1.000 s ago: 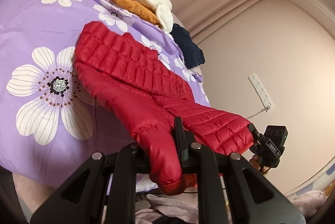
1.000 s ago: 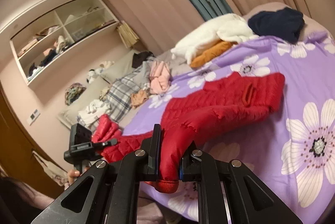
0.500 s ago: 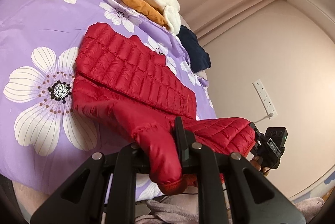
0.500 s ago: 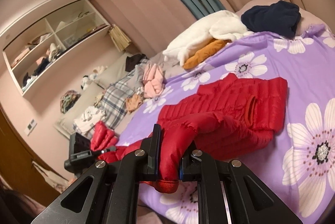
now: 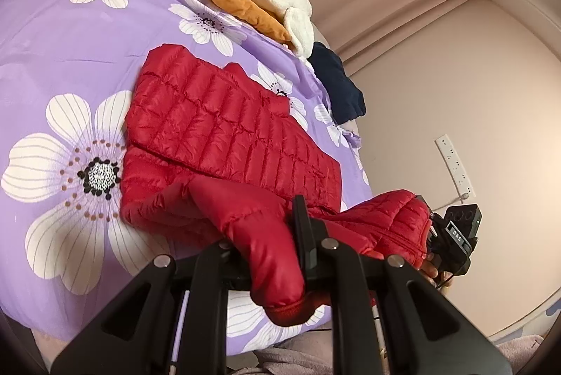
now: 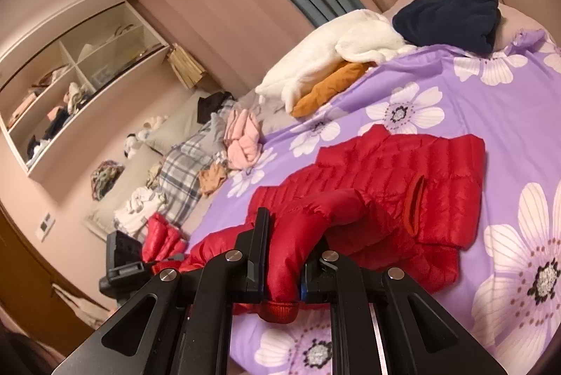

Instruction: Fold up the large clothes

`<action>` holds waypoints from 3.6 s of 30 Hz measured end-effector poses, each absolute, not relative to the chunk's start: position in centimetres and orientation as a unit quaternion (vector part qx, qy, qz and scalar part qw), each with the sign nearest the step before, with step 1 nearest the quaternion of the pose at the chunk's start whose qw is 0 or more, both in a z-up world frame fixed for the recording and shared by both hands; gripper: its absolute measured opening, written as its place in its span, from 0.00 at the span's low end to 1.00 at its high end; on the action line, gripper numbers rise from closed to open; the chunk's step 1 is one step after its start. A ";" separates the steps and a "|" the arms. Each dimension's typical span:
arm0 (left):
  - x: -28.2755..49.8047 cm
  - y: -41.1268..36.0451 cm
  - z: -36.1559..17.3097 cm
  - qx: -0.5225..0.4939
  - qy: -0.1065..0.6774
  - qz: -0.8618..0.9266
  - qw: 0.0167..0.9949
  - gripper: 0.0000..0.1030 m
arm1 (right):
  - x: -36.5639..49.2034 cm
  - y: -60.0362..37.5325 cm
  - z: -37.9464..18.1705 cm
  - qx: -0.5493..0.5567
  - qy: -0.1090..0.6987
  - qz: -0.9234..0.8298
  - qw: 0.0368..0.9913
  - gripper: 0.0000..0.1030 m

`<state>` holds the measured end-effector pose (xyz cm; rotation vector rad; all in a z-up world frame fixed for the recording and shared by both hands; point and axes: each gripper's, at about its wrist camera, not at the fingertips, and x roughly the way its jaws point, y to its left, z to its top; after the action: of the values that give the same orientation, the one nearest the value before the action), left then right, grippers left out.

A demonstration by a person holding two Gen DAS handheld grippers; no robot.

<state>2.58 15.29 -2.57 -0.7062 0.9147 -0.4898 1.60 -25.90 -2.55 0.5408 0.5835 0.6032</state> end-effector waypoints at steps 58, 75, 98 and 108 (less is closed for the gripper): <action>19.8 14.4 -10.7 -0.318 0.524 -0.132 0.779 0.17 | 15.6 -29.8 -11.0 0.351 0.389 0.169 0.835 0.14; 22.4 13.9 -12.6 -0.321 0.543 -0.105 0.768 0.20 | 17.9 -30.9 -13.2 0.401 0.408 0.148 0.807 0.15; 23.5 13.8 -13.4 -0.326 0.554 -0.100 0.760 0.22 | 18.8 -31.2 -14.1 0.414 0.413 0.146 0.798 0.16; 23.6 13.7 -13.4 -0.326 0.554 -0.100 0.759 0.23 | 18.8 -31.3 -14.1 0.415 0.413 0.146 0.798 0.17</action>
<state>23.59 13.74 -13.39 -0.7098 1.2073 -0.2175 18.83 -31.26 -14.13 0.8900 0.8873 0.3131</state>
